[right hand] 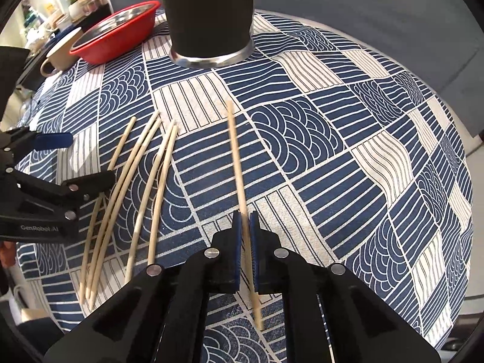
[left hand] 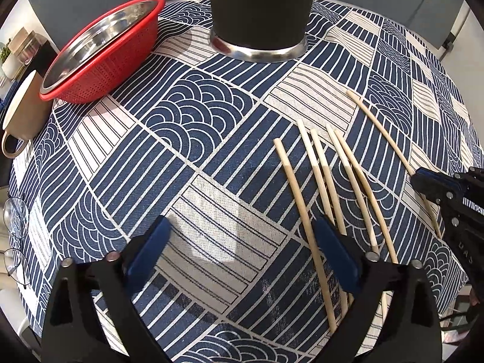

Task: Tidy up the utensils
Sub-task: 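Close the right tool on one wooden stick while the left tool grasps another, then lift both held sticks and carry them above the black cup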

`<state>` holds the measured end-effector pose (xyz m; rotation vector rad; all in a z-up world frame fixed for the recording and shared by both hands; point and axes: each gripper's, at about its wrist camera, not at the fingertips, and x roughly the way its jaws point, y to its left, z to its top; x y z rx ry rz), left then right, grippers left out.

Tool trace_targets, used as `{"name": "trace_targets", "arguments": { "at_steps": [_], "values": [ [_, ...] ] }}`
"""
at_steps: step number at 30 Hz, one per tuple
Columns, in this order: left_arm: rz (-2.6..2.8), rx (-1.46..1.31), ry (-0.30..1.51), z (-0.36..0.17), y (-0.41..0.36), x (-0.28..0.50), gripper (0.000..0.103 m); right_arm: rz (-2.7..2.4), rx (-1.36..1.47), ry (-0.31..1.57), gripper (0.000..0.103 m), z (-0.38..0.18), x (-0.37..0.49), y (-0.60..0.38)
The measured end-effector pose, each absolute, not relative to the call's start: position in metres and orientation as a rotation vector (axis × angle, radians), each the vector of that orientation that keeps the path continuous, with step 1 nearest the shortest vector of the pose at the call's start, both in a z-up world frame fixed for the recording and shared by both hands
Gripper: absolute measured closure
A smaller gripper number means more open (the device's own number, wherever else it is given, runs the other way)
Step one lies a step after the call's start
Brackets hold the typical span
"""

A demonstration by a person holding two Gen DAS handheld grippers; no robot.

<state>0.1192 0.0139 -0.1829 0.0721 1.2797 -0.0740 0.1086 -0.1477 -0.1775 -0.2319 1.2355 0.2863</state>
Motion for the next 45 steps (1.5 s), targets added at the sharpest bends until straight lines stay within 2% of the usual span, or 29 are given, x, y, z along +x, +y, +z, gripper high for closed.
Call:
{"name": "trace_targets", "arguments": {
  "at_steps": [1, 4, 6, 7, 8, 9, 11, 23, 45],
  "values": [
    [-0.072, 0.07, 1.279, -0.181, 0.015, 0.119, 0.019, 0.283, -0.223, 1.24, 0.098, -0.177, 0.108, -0.149],
    [-0.055, 0.057, 1.268, -0.174, 0.028, 0.121, 0.042, 0.271, -0.181, 1.256, 0.098, -0.177, 0.111, -0.155],
    [-0.038, 0.038, 1.265, -0.171, 0.036, 0.121, 0.064, 0.266, -0.156, 1.267, 0.099, -0.177, 0.113, -0.159],
    [-0.037, 0.031, 1.27, -0.17, 0.039, 0.122, 0.069, 0.265, -0.144, 1.272, 0.099, -0.177, 0.114, -0.161],
    [-0.034, 0.028, 1.276, -0.169, 0.043, 0.123, 0.085, 0.265, -0.133, 1.276, 0.099, -0.177, 0.114, -0.163],
    [-0.034, 0.014, 1.284, -0.168, 0.047, 0.123, 0.093, 0.266, -0.122, 1.279, 0.099, -0.177, 0.115, -0.164],
    [-0.031, -0.052, 1.303, -0.168, 0.058, 0.125, 0.097, 0.266, -0.086, 1.288, 0.099, -0.177, 0.117, -0.17],
    [-0.009, -0.15, 1.314, -0.154, 0.09, 0.117, 0.099, 0.205, 0.061, 1.266, 0.099, -0.158, 0.133, -0.214],
    [-0.021, -0.122, 1.013, -0.02, 0.1, 0.185, 0.098, 0.249, 0.043, 1.011, 0.099, -0.042, 0.197, -0.208]
  ]
}}
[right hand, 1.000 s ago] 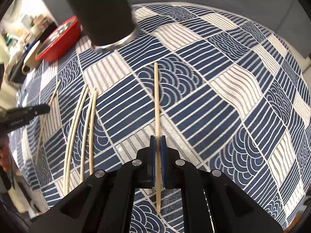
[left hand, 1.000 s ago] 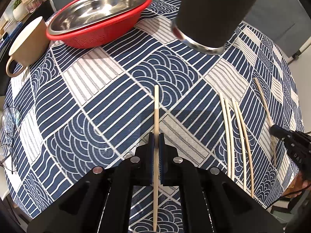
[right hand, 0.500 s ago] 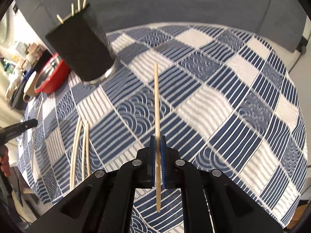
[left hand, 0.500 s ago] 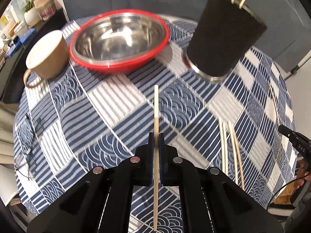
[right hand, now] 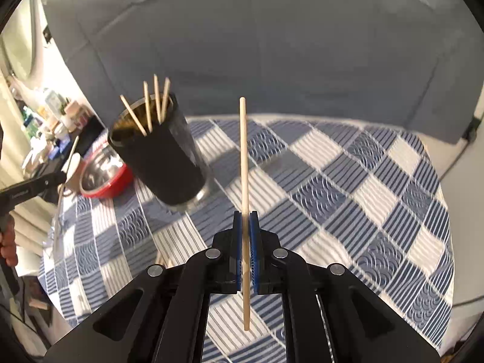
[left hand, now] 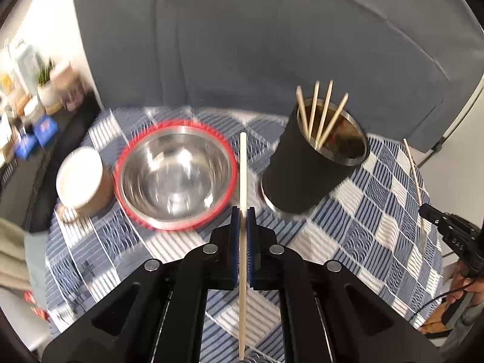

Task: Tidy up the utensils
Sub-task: 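Lift both held sticks and carry them above the black cup, then lower both held sticks down into the black cup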

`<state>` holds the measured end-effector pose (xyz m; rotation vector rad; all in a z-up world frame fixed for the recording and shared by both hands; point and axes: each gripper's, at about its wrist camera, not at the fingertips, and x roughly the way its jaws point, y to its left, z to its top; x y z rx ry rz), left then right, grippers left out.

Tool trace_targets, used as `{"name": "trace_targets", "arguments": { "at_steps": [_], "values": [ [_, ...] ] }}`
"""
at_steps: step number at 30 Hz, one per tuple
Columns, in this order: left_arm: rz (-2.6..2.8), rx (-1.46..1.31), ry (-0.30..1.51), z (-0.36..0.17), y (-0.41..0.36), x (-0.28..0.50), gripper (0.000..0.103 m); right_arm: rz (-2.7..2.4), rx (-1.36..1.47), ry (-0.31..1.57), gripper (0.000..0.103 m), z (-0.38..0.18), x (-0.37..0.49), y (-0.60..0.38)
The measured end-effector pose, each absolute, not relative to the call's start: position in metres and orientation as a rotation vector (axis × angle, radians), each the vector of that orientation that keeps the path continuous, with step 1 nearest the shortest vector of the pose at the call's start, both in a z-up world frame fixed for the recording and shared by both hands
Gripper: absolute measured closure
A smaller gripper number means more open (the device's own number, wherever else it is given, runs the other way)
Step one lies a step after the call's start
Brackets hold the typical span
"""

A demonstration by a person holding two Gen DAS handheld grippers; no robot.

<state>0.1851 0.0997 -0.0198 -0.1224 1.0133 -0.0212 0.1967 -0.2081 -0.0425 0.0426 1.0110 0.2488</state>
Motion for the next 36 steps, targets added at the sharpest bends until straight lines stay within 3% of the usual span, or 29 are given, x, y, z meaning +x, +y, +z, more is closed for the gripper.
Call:
{"name": "trace_targets", "arguments": {
  "at_steps": [15, 26, 36],
  "values": [
    [-0.066, -0.155, 0.852, 0.043, 0.08, 0.246, 0.098, 0.356, 0.058, 0.815, 0.098, 0.035, 0.259, -0.168],
    [-0.188, -0.259, 0.719, 0.06, 0.062, 0.279, 0.098, 0.458, 0.164, 0.701, 0.098, 0.035, 0.29, -0.145],
    [-0.231, -0.317, 0.678, 0.035, 0.063, 0.306, 0.098, 0.504, 0.257, 0.653, 0.098, 0.009, 0.313, -0.13]
  ]
}}
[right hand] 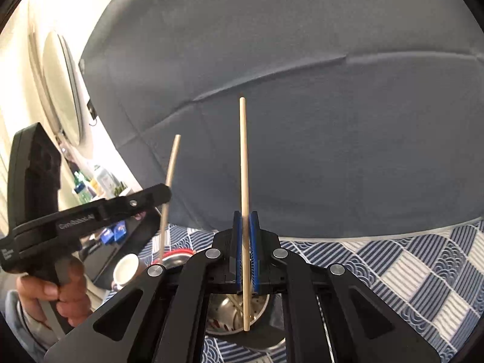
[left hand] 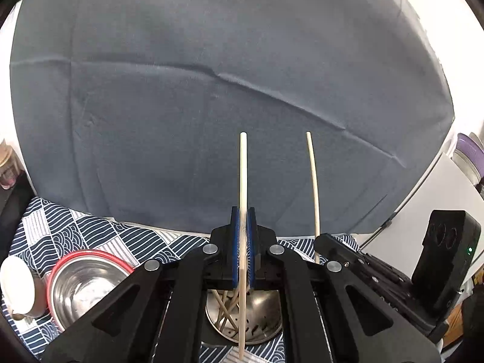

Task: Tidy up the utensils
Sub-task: 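Lower both held sticks down into the black cup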

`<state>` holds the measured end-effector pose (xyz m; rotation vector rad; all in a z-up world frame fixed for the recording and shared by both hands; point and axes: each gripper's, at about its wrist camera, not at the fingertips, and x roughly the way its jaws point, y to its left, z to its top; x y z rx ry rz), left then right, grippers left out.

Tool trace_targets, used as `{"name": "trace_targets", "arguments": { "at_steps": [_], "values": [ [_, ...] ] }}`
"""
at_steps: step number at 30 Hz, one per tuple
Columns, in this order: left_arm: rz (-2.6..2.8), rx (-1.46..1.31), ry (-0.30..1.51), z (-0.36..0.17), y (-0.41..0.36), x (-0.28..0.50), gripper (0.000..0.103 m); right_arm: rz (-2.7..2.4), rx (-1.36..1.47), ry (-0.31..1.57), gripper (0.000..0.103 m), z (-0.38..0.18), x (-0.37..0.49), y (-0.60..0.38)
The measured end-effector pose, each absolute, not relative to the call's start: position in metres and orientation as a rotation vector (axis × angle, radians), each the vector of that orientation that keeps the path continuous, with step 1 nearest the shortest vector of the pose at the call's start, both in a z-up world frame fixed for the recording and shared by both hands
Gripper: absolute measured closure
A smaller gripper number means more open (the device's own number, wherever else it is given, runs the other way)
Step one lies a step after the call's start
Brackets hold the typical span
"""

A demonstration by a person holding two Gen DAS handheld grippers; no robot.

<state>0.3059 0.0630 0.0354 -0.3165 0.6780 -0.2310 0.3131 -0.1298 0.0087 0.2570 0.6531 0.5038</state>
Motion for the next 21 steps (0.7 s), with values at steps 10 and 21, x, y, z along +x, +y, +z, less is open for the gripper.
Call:
{"name": "trace_targets", "arguments": {
  "at_steps": [10, 21],
  "values": [
    [-0.242, -0.311, 0.576, 0.012, 0.059, 0.311, 0.098, 0.528, 0.271, 0.614, 0.098, -0.024, 0.319, -0.115],
    [-0.26, -0.3, 0.556, -0.02, 0.058, 0.294, 0.098, 0.502, 0.255, 0.649, 0.098, -0.056, 0.31, -0.108]
  ]
}}
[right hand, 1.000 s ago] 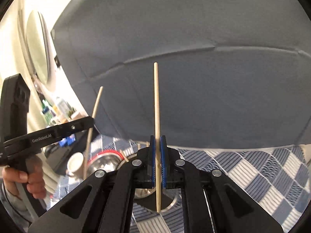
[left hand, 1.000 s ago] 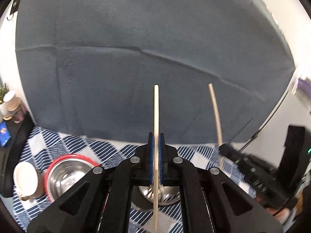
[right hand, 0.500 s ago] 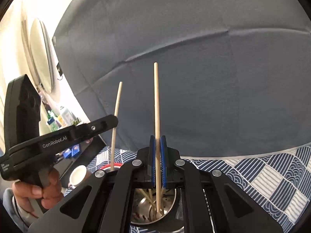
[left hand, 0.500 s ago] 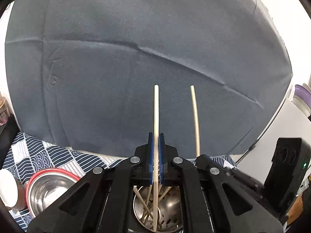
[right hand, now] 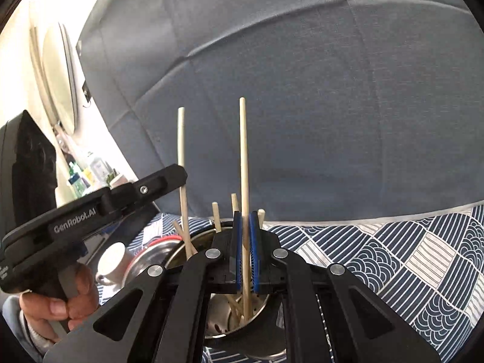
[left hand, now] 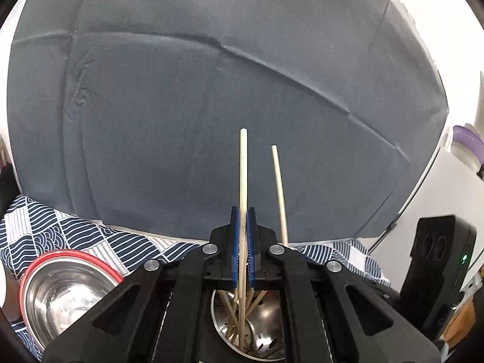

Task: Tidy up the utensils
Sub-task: 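Lower both held sticks down into the black cup, then open both tools to release the sticks into the black cup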

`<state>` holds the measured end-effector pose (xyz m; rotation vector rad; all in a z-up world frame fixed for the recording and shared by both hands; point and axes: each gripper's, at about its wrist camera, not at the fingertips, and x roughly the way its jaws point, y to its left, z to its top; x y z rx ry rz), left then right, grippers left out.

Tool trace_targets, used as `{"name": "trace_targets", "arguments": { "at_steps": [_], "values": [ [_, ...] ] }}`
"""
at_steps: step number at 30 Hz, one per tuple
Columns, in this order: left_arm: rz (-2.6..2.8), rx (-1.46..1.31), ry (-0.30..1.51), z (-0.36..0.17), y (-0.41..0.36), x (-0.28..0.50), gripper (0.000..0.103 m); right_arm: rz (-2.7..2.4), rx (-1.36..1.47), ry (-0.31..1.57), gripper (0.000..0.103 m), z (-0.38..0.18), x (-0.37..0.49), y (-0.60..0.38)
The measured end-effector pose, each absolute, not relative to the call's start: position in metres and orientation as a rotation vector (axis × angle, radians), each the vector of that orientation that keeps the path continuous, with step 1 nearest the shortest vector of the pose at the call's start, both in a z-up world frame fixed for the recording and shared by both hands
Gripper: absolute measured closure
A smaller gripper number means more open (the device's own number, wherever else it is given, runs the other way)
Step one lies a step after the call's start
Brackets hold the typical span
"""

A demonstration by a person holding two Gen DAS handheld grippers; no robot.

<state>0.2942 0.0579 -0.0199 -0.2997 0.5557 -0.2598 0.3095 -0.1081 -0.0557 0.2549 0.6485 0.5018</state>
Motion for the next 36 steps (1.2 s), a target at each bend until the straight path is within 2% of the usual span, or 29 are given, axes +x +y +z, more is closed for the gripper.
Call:
{"name": "trace_targets", "arguments": {
  "at_steps": [14, 16, 18, 23, 26, 27, 34, 36],
  "values": [
    [-0.261, -0.211, 0.573, -0.027, 0.055, 0.272, 0.098, 0.466, 0.194, 0.661, 0.097, -0.063, 0.28, -0.109],
    [-0.253, -0.193, 0.563, -0.023, 0.058, 0.267, 0.092, 0.457, 0.196, 0.656, 0.095, -0.059, 0.276, -0.113],
    [-0.24, -0.195, 0.551, -0.018, 0.063, 0.26, 0.079, 0.449, 0.211, 0.649, 0.095, -0.055, 0.273, -0.119],
    [-0.205, -0.225, 0.54, -0.007, 0.08, 0.251, 0.072, 0.431, 0.222, 0.636, 0.094, -0.041, 0.267, -0.129],
    [-0.183, -0.231, 0.537, 0.0, 0.085, 0.242, 0.059, 0.424, 0.224, 0.627, 0.093, -0.032, 0.263, -0.134],
    [-0.176, -0.237, 0.54, 0.002, 0.088, 0.239, 0.053, 0.419, 0.229, 0.627, 0.088, -0.029, 0.262, -0.136],
    [-0.137, -0.241, 0.582, 0.008, 0.097, 0.22, 0.037, 0.384, 0.232, 0.61, 0.065, -0.013, 0.244, -0.145],
    [-0.126, -0.243, 0.597, 0.007, 0.099, 0.214, 0.029, 0.374, 0.224, 0.615, 0.056, -0.01, 0.238, -0.147]
  ]
}}
